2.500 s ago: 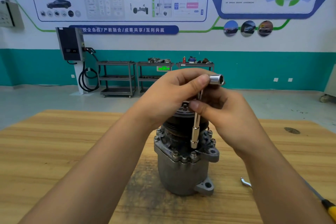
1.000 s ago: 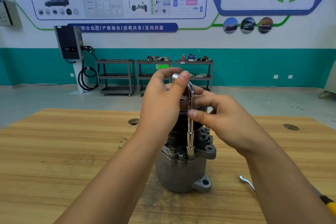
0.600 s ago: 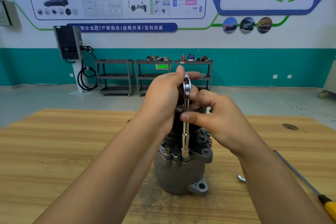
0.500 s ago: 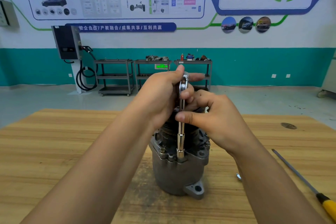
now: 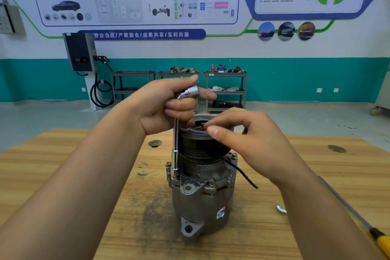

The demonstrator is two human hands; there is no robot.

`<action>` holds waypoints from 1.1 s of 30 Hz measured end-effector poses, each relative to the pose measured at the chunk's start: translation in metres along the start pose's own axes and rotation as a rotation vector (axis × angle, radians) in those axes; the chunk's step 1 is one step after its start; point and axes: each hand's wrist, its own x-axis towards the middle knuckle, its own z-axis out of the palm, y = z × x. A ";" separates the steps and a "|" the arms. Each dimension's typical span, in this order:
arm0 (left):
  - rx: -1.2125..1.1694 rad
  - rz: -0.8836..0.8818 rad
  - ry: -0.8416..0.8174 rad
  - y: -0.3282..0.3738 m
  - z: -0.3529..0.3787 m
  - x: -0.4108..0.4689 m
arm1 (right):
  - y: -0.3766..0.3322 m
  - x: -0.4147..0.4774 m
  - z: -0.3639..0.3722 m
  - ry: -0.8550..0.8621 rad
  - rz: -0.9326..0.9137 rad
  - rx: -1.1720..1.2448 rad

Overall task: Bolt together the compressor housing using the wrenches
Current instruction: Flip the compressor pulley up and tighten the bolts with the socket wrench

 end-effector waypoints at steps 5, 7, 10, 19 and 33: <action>0.018 0.237 0.015 0.018 0.027 -0.018 | -0.002 -0.001 0.003 -0.038 -0.004 0.031; -0.048 0.286 0.113 0.016 0.043 -0.019 | -0.006 -0.002 0.002 -0.087 -0.029 0.110; -0.185 0.322 0.244 0.001 0.060 -0.013 | -0.009 -0.003 -0.002 -0.091 -0.043 0.176; -0.269 0.326 0.255 -0.013 0.070 -0.007 | -0.002 0.001 -0.001 -0.013 -0.001 0.164; 0.091 0.396 0.333 -0.027 0.044 -0.015 | -0.006 -0.001 -0.001 -0.014 0.056 0.147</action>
